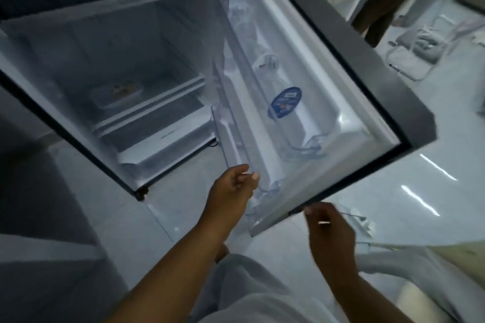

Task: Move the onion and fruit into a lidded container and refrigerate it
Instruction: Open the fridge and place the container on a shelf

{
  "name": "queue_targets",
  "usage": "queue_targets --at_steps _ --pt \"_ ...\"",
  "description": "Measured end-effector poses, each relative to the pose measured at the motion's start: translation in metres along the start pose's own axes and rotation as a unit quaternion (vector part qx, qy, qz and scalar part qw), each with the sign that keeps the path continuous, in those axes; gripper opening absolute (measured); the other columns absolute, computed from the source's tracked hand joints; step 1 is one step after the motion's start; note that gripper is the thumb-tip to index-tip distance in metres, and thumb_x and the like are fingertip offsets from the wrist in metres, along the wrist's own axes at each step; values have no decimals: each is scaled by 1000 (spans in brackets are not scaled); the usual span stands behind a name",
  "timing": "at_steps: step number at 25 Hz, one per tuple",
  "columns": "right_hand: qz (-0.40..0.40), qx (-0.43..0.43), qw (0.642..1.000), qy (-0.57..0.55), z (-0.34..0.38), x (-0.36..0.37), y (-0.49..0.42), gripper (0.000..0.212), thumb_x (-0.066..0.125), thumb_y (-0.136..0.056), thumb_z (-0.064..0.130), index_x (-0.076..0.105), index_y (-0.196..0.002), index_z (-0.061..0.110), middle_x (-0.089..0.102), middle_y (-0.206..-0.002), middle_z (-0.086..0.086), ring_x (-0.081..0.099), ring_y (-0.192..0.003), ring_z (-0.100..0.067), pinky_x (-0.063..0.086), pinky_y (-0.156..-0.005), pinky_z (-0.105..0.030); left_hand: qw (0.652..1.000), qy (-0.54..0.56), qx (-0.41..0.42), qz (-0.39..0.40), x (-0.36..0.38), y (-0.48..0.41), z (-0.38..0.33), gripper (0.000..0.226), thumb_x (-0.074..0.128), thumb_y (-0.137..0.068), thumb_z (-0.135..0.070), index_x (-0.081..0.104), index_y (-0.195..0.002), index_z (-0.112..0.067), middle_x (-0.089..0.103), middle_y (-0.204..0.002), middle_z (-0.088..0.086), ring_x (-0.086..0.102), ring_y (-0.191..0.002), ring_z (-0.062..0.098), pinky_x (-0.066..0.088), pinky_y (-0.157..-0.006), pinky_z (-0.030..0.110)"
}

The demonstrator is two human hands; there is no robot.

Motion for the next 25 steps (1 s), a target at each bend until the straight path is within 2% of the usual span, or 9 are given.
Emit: queue_targets --at_steps 2,5,7,10,12,16,18,21,25 --pt "-99 72 991 -47 -22 -51 -14 21 63 -86 44 53 -101 33 64 -96 1 64 -89 -18 42 -66 -17 999 20 4 49 30 7 -23 52 64 -78 -57 62 -120 -28 74 -104 -8 72 -89 5 56 -79 23" --pt "-41 54 988 -136 -6 -58 -37 63 55 -85 54 35 -139 28 49 -139 2 51 -119 1 46 -80 -10 995 74 3 63 47 8 -51 73 66 -62 -70 63 -117 -22 75 -101 -2 74 -88 10 59 -86 33" --pt "6 3 988 -154 21 -42 -38 75 59 -80 51 28 -145 31 45 -141 8 46 -122 12 51 -85 -11 997 61 -16 43 44 2 -58 80 69 -61 -70 60 -123 -21 73 -102 -1 74 -87 12 57 -91 37" --pt "12 -23 990 -141 36 -30 -23 85 65 -75 52 26 -147 30 41 -138 11 46 -125 3 55 -88 -28 998 48 -40 10 32 -2 -60 80 73 -68 -62 55 -130 -16 72 -105 4 72 -94 17 55 -95 40" --pt "28 -41 992 -118 41 -21 -10 86 64 -75 52 26 -147 27 41 -134 14 47 -125 -1 53 -89 -31 997 70 -42 -10 20 -1 -61 67 74 -74 -53 58 -125 -14 72 -107 9 71 -95 20 57 -93 39" --pt "65 -86 989 -101 69 7 19 67 60 -77 49 38 -137 28 49 -135 5 55 -117 -9 50 -84 -19 988 133 -6 -79 -38 5 -63 21 69 -85 -37 67 -95 -19 72 -97 8 70 -83 19 61 -80 31" --pt "82 -87 986 -115 89 20 24 56 58 -78 49 42 -129 35 55 -129 4 61 -110 -17 49 -80 -17 983 146 1 -110 -73 10 -63 20 68 -85 -38 68 -92 -19 71 -93 7 69 -80 19 61 -76 29" --pt "79 -158 975 -138 146 27 11 48 60 -86 44 43 -130 34 56 -130 1 60 -111 -18 50 -81 -17 975 143 1 -170 -129 12 -64 29 68 -82 -46 68 -92 -18 70 -85 7 68 -78 21 59 -88 40" --pt "74 -376 919 -86 256 50 -18 61 57 -91 35 35 -144 18 35 -154 -8 35 -142 -20 41 -109 -34 955 150 1 -257 -200 9 -69 42 65 -83 -52 70 -96 -12 69 -82 10 68 -77 24 59 -88 42"
Point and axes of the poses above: each hand's wrist, its own y-axis away from the middle knuckle, its own x-axis out of the palm, z = x × y, the point moved 9 cm from there along -y, towards the middle knuckle
